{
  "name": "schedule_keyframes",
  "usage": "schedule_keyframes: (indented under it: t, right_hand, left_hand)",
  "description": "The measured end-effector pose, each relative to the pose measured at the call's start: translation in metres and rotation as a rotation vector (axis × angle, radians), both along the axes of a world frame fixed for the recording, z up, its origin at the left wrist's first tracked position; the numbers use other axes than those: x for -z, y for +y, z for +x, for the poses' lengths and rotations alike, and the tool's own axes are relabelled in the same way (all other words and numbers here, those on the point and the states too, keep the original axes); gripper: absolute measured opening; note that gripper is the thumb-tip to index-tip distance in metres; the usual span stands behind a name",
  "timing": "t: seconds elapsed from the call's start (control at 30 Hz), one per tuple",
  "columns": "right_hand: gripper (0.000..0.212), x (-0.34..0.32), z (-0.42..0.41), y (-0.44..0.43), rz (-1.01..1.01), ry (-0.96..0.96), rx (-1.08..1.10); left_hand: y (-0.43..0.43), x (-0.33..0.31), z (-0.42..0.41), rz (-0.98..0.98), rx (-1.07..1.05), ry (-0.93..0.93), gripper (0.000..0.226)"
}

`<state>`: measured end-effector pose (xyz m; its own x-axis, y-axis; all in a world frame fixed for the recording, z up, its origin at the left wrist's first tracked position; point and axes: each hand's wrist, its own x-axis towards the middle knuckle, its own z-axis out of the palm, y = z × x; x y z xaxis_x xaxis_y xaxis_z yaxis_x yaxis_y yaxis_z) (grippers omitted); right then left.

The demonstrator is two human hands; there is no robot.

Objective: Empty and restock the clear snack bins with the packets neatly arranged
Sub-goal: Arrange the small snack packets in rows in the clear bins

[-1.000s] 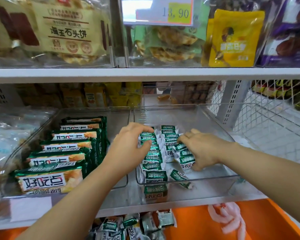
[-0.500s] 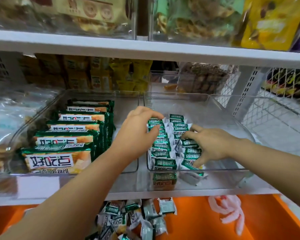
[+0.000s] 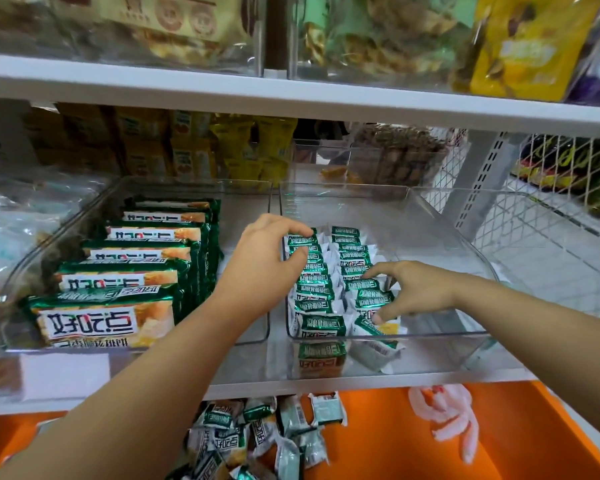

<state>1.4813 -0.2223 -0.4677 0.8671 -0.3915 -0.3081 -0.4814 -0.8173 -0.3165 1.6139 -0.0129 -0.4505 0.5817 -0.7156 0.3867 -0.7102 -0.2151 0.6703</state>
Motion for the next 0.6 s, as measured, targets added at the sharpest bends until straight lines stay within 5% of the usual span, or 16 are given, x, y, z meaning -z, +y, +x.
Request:
schedule_keyframes:
  t: [0.43,0.6]
  right_hand:
    - [0.085,-0.001,-0.009,0.009,0.37,-0.085,0.202]
    - [0.059,0.003,-0.013,0.013,-0.094,-0.251,0.143]
  left_hand:
    - [0.0,-0.001,0.0,0.015,0.002,0.004,0.017]
    - [0.0,-0.001,0.0,0.022,-0.001,0.002,0.017]
